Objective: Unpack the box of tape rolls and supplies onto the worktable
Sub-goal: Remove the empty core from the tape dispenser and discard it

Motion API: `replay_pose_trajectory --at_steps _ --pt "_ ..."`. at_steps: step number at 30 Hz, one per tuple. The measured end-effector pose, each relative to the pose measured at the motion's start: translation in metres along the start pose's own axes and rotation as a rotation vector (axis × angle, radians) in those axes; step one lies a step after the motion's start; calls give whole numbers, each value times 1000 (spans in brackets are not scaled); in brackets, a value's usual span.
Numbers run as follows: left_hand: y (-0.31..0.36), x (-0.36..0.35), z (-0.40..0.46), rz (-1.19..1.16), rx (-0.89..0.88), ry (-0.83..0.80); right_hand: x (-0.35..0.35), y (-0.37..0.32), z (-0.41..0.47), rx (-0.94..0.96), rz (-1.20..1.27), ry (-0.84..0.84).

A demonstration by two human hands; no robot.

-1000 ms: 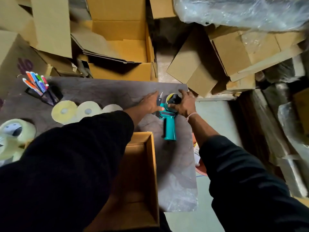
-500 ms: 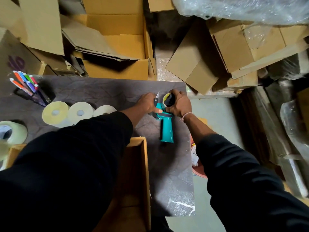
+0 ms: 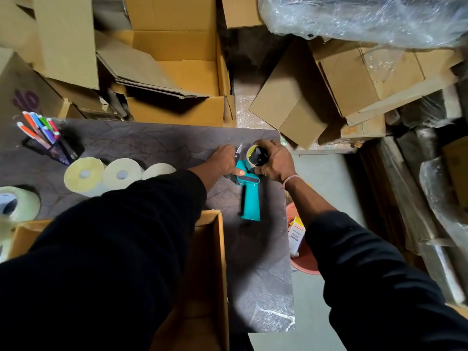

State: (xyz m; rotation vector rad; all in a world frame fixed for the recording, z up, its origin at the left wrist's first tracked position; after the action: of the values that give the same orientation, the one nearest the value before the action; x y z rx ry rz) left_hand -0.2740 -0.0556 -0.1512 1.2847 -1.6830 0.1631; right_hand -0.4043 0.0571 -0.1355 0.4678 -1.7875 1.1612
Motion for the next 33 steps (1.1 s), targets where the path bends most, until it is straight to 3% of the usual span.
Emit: replay_pose_trajectory --at_steps 6,10,13,16,20,22,24,26,28,33 --pt "2 6 -3 53 -9 -10 35 2 13 40 10 -94" --pt "-2 6 -10 51 -58 1 44 12 -7 -37 65 -83" --pt "5 6 -21 159 -101 79 41 30 -25 -204 240 14" --pt "28 3 -35 276 -251 146 44 60 -53 -402 503 159" --pt "52 -12 -49 295 -483 62 43 94 -107 -722 788 266" --pt "61 -23 -54 326 -576 -4 35 114 -140 -891 866 222" --pt "68 -33 -58 348 -608 -61 14 132 -171 -981 1070 33" --pt "70 -38 -60 372 -607 -118 -4 139 -200 -1048 1217 -34" --pt "73 -39 -60 383 -608 -164 -12 148 -211 -1100 1254 42" --pt "77 -31 -69 358 -602 -187 -36 210 -220 -1144 1080 162"
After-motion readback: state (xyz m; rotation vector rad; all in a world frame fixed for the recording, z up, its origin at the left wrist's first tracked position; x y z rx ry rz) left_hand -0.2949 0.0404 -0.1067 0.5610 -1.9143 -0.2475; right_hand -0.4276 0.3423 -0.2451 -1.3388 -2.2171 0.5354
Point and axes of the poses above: each hand's wrist, its own z-axis towards the middle knuckle, its own x-axis out of the back of the hand, y = z × x, the point moved 3 cm from there along z, towards the middle knuckle, and after that the axes turned 2 degrees about -z, right-handed, at the moved point
